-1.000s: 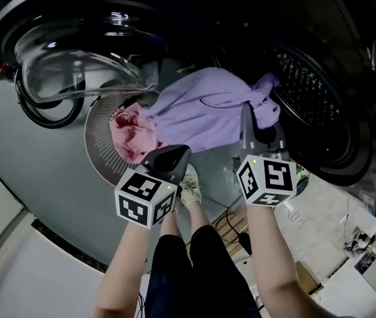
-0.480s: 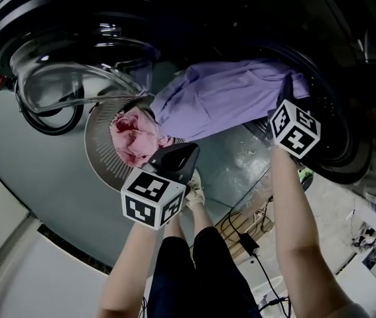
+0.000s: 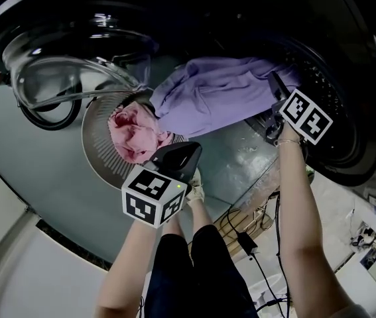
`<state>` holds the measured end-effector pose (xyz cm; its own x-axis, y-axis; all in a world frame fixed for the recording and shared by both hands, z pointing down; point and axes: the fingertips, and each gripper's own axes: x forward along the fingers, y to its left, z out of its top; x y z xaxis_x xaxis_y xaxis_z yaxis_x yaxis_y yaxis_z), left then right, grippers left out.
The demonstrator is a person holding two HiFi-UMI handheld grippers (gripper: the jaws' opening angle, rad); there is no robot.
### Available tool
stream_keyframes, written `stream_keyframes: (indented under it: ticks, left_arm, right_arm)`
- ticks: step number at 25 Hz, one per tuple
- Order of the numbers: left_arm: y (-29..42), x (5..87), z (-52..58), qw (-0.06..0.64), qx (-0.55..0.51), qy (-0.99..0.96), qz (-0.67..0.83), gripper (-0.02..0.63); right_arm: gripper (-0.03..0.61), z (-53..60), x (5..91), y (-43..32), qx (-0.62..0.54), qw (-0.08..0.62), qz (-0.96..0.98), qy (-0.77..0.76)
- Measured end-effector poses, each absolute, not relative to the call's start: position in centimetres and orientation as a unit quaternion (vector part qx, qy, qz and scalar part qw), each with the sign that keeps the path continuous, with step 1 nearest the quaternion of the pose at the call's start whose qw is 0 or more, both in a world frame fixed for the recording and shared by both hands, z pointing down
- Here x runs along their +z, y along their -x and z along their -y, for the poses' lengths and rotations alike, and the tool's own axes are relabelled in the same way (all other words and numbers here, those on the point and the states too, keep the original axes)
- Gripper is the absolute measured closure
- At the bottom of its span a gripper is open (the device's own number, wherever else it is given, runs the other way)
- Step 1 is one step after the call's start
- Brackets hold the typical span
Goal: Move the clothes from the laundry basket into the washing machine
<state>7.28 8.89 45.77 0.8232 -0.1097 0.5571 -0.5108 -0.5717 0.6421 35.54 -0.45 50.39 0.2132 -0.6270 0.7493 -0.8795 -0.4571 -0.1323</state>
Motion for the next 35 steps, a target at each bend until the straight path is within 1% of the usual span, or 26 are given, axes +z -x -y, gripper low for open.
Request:
stream_keyframes:
  ticks: [4,8,10,12,14,20,22,24,26,27,29,30,31,32,35]
  left_arm:
    - [-7.3,45.9,-8.9,0.425,0.239,-0.854,0.184,0.612]
    - [-6.8,46.0,-8.6,0.427,0.239,-0.851,0.192,0.612]
    - [-6.5,46.1,-8.5,0.428,0.238,-0.849,0.196,0.612]
    - [-6.1,46.4,-8.5,0.43,0.237,-0.848,0.199,0.612]
    - [-5.6,46.7,-8.4,0.433,0.234,-0.847,0.203,0.612]
    - [-4.1,47.7,-8.4,0.443,0.223,-0.84,0.221,0.612]
    - [-3.8,48.0,-8.7,0.447,0.22,-0.838,0.224,0.612]
    - [-3.6,48.2,-8.9,0.449,0.218,-0.837,0.225,0.612]
    - [-3.4,48.4,-9.1,0.449,0.214,-0.838,0.224,0.612]
    - [-3.3,48.4,-9.2,0.447,0.213,-0.839,0.224,0.612]
    - [-3.2,48.6,-9.3,0.444,0.213,-0.841,0.222,0.612]
    - [-3.2,48.6,-9.3,0.444,0.214,-0.841,0.222,0.612]
    - [-3.3,48.6,-9.3,0.443,0.214,-0.842,0.222,0.612]
    - [-3.4,48.6,-9.2,0.442,0.214,-0.843,0.222,0.612]
    - [-3.7,48.3,-8.9,0.439,0.211,-0.844,0.222,0.612]
  right_arm:
    - [0.12,-1.1,48.7,-31.8,0.382,0.14,0.524,-0.748]
    - [0.112,-3.6,49.7,-25.1,0.423,0.124,0.555,-0.706]
    - [0.098,-4.8,51.3,-21.2,0.458,0.118,0.567,-0.675]
    - [0.06,-5.6,53.0,-17.3,0.495,0.117,0.578,-0.638]
    - [0.036,-5.7,54.5,-14.1,0.518,0.121,0.591,-0.606]
    - [0.034,-3.6,57.8,-9.8,0.519,0.162,0.607,-0.58]
    - [0.071,-3.1,58.7,-9.5,0.507,0.185,0.607,-0.584]
    - [0.127,-2.6,59.3,-9.2,0.5,0.201,0.611,-0.58]
    - [0.169,-2.2,59.5,-8.7,0.501,0.205,0.622,-0.566]
    - [0.202,-2.0,59.4,-8.4,0.502,0.203,0.631,-0.556]
    - [0.29,-1.6,58.8,-7.8,0.496,0.198,0.65,-0.541]
    - [0.355,-1.5,58.3,-7.8,0.49,0.196,0.656,-0.539]
    - [0.482,-1.4,57.8,-7.9,0.484,0.196,0.659,-0.541]
    - [0.502,-1.5,57.3,-8.1,0.481,0.195,0.66,-0.543]
    - [0.512,-1.7,55.7,-8.8,0.472,0.18,0.667,-0.548]
